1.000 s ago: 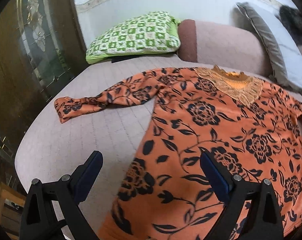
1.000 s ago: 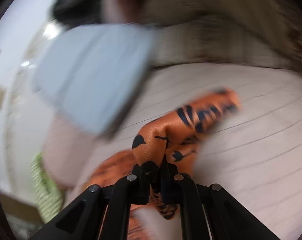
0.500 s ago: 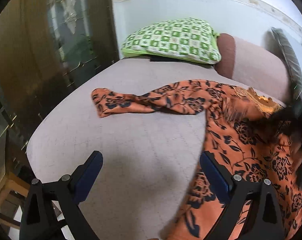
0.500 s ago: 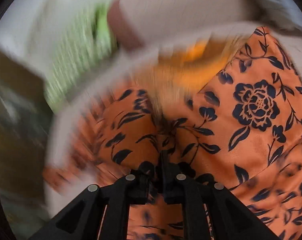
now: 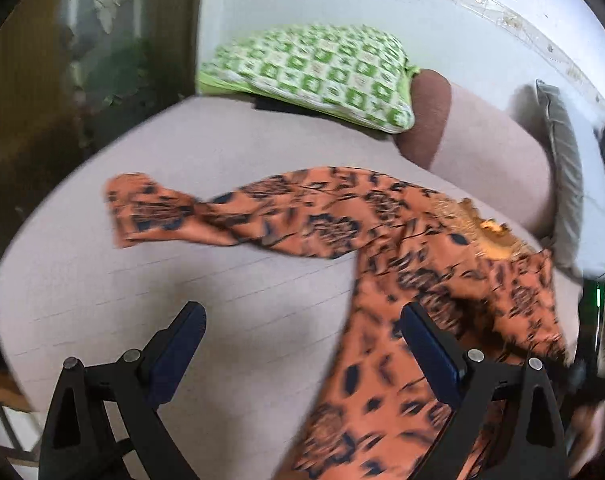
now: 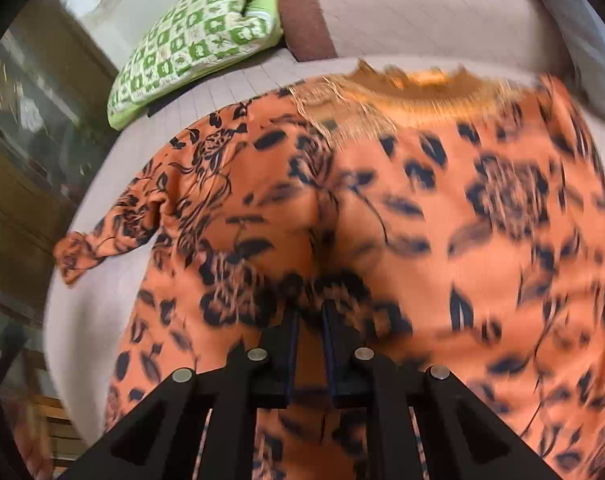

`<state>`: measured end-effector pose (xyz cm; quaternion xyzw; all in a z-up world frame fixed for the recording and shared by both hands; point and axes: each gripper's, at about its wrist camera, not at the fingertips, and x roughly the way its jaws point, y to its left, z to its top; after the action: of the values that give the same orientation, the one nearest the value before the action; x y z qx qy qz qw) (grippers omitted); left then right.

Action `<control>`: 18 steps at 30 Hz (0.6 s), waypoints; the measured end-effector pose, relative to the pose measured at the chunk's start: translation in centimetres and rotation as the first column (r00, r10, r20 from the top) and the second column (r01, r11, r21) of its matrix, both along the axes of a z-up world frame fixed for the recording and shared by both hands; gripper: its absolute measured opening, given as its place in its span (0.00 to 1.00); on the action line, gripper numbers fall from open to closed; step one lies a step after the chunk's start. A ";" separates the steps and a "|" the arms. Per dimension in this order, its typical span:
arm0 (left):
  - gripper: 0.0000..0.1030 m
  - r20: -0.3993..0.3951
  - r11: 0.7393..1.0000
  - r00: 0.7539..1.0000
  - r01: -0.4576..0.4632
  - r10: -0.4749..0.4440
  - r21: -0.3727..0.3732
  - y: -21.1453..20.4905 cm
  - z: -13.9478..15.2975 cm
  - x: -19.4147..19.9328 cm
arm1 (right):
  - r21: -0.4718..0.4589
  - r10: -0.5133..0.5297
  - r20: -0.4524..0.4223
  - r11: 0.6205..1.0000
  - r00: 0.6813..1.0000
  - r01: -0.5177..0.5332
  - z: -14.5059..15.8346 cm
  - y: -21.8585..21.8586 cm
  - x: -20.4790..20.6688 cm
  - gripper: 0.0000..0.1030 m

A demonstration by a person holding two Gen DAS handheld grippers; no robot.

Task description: Fold small clothes

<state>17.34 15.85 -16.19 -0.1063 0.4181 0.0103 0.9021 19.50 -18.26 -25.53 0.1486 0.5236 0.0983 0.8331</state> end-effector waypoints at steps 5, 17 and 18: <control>0.89 -0.090 0.996 0.994 0.063 -0.068 -0.060 -3.7 -1.4 6.9 | 0.231 -0.166 -0.090 0.956 0.982 0.183 -2.2 -3.9 -1.9 0.13; 0.68 -0.267 0.980 0.949 0.192 -0.170 0.057 -13.1 -6.9 18.9 | 0.444 -0.215 -0.256 0.840 0.942 0.312 -5.2 -8.2 -1.7 0.13; 0.68 -0.282 0.977 0.945 0.197 -0.168 0.080 -13.4 -7.4 19.4 | 0.453 -0.209 -0.263 0.835 0.942 0.312 -5.3 -8.5 -1.8 0.13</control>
<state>36.74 2.44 -23.60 -0.0161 0.5456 -0.0363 0.8371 17.70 -26.77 -30.87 0.4337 0.5384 0.0969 0.7160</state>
